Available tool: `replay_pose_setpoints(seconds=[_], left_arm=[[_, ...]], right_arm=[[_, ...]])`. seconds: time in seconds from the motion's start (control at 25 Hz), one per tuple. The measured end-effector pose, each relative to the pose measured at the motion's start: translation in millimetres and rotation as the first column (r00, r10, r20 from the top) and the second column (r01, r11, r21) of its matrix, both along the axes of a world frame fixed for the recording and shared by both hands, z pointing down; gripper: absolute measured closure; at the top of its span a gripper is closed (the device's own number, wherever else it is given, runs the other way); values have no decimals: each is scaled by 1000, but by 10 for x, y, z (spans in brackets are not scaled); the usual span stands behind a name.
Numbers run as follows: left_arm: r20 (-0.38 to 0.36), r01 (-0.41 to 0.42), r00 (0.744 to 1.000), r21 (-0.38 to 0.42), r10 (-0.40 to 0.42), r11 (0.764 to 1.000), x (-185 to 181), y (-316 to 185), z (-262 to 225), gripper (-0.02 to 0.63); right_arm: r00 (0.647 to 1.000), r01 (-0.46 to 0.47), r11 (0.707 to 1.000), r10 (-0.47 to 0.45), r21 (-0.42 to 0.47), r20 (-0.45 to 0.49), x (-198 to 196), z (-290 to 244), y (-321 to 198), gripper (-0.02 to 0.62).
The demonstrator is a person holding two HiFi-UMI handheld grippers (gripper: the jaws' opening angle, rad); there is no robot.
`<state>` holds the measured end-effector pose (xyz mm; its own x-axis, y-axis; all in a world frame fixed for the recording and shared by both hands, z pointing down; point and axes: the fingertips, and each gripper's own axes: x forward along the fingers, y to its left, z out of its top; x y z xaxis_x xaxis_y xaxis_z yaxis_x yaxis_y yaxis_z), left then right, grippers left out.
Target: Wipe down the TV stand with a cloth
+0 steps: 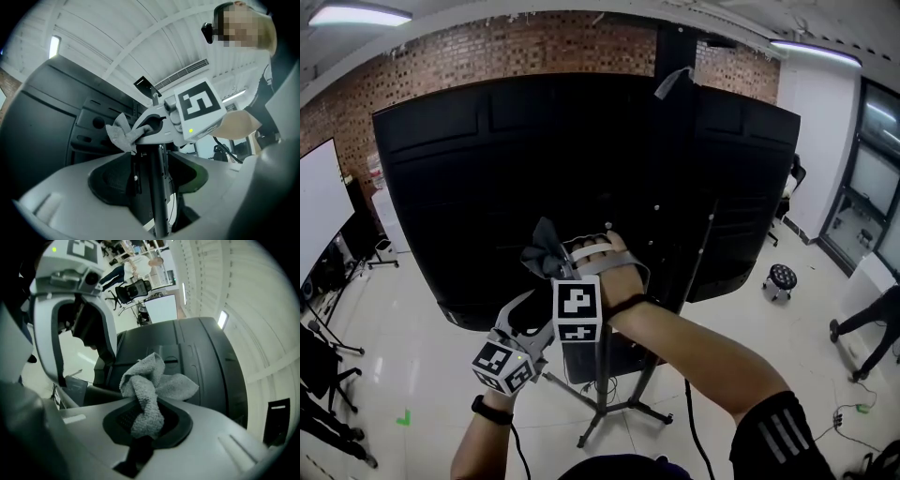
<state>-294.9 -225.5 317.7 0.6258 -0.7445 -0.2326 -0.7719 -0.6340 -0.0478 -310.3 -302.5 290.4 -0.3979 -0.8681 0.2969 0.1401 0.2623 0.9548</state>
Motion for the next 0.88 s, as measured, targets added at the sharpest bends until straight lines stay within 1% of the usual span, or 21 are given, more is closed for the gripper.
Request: replay_pose_setpoints(seconds=[0.08, 0.16, 0.28, 0.44, 0.6, 0.76, 0.88], left_arm=[[-3, 1, 1000, 4, -1, 1000, 24, -12, -16, 334], [-7, 6, 1000, 8, -6, 1000, 34, -16, -41, 333], [-8, 11, 1000, 24, -11, 1000, 69, -8, -123, 334], [-6, 8, 1000, 56, -8, 998, 222, 31, -339, 333], [17, 15, 1000, 84, -17, 996, 438, 77, -578, 334], [30, 8, 999, 108, -11, 994, 660, 36, -709, 333], [39, 22, 999, 110, -27, 994, 825, -4, -791, 333]], right_arm=[[993, 57, 996, -50, -67, 104, 23, -55, 157, 566], [973, 118, 986, -92, -115, 210, 81, -149, 319, 565], [942, 171, 981, -134, -97, 308, 280, -369, 465, 565], [896, 206, 978, -169, -47, 410, 650, -696, 511, 565], [850, 215, 977, -179, -17, 495, 1011, -981, 432, 565], [820, 228, 973, -178, -25, 544, 1286, -1189, 332, 565], [800, 255, 966, -192, -33, 569, 1416, -1284, 244, 565]])
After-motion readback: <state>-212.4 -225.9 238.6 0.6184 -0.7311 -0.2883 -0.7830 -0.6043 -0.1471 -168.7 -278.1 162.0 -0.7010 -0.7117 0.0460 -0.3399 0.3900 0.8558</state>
